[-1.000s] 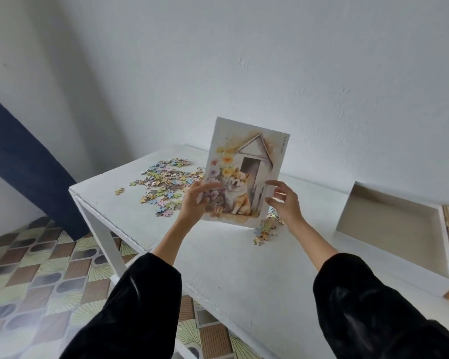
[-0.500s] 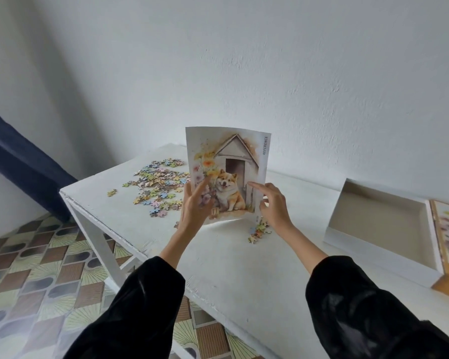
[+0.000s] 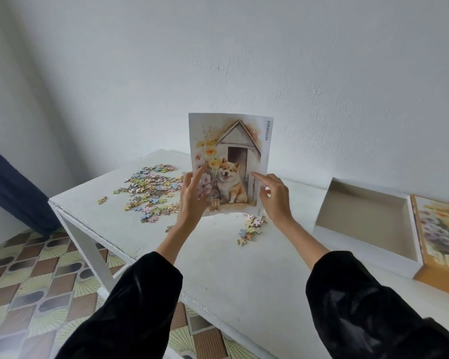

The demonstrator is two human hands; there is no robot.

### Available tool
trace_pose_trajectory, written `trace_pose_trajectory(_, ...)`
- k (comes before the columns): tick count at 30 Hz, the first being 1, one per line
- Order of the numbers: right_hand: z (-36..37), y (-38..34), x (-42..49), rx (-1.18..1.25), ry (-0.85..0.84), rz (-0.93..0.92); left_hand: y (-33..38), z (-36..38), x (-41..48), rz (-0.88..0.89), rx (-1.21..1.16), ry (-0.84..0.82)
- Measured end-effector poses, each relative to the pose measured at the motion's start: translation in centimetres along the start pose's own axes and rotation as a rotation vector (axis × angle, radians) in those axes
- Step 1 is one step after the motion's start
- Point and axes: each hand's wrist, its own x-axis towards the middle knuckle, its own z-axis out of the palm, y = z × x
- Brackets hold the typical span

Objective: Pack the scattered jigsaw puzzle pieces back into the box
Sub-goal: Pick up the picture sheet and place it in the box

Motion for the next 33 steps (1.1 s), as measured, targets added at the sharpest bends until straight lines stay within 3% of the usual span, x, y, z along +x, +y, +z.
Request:
trace_pose_trajectory(5,-4.8,1.3,1.1,-0.048,0.123,0.018,3.7,3.3,2.2,0.124,-0.068,-0.031)
trace_pose_trajectory(17,-19.4,8.6,-1.9,-0.273,0.35,0.219,15.8,16.5,3.2,0.091,-0.362,-0.329)
trace_pose_trajectory(27,-22.5,14.0,-6.9,-0.407,0.219,0.526,16.9,23.4,0.1,0.13,-0.27,-0.742)
trace_pose_trajectory(33,-22.1,14.9,-8.8,-0.615,-0.036,0.588,16.1,25.0,-0.7,0.092,0.013,-1.033)
